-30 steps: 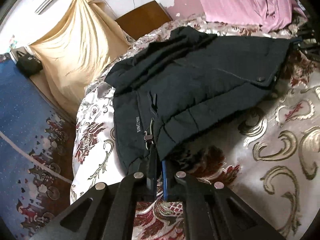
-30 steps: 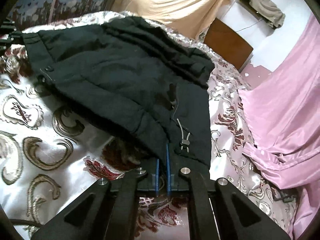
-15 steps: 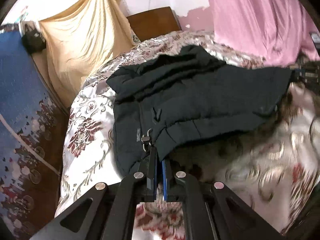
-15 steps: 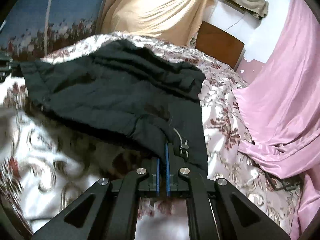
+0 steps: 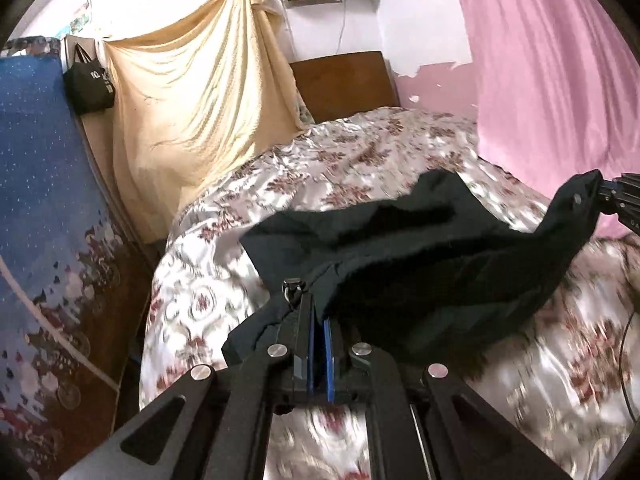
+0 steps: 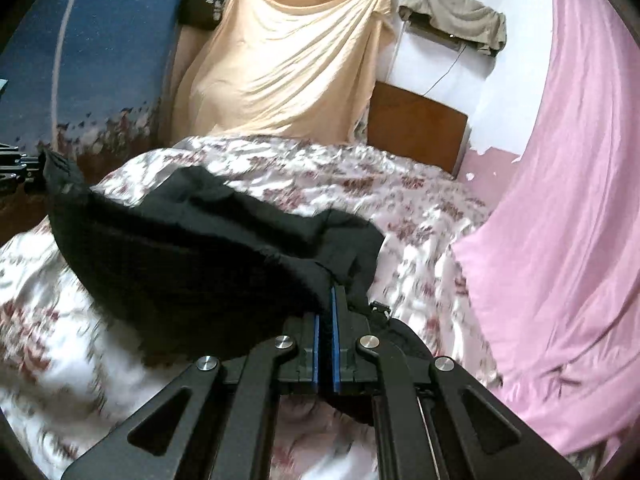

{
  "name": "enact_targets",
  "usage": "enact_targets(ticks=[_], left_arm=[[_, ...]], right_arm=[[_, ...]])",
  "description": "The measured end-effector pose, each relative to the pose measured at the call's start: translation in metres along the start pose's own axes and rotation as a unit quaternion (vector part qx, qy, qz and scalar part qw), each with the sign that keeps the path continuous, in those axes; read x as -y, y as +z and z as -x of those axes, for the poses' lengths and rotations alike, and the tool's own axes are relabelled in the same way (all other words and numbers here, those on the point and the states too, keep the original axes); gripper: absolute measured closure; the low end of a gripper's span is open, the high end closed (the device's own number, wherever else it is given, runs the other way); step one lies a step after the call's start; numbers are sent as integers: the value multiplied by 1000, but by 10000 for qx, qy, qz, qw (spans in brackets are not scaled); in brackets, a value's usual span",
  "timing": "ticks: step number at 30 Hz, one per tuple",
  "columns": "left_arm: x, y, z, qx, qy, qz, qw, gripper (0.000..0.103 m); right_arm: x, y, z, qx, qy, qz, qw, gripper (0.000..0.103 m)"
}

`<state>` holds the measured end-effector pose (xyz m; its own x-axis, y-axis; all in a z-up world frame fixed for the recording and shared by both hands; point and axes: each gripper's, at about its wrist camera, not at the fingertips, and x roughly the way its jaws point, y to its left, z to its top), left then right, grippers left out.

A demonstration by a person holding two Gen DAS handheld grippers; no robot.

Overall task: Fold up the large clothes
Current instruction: 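Lift the held side with both tools and fold it over the other half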

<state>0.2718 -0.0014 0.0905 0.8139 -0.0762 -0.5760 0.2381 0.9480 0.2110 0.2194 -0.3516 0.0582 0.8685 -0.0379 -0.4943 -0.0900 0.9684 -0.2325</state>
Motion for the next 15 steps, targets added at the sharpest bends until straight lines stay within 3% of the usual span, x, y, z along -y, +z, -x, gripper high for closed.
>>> enact_targets(ticks=[9,15], left_arm=[[-21,76,-84,87,201,167,9996,98],[-29,102,-130,32,204,371,9991,98]], right_arm=[[26,69,-104,-64,-232,-47,9997,99],[31,98,-173,-227,-346,-91,9991,99]])
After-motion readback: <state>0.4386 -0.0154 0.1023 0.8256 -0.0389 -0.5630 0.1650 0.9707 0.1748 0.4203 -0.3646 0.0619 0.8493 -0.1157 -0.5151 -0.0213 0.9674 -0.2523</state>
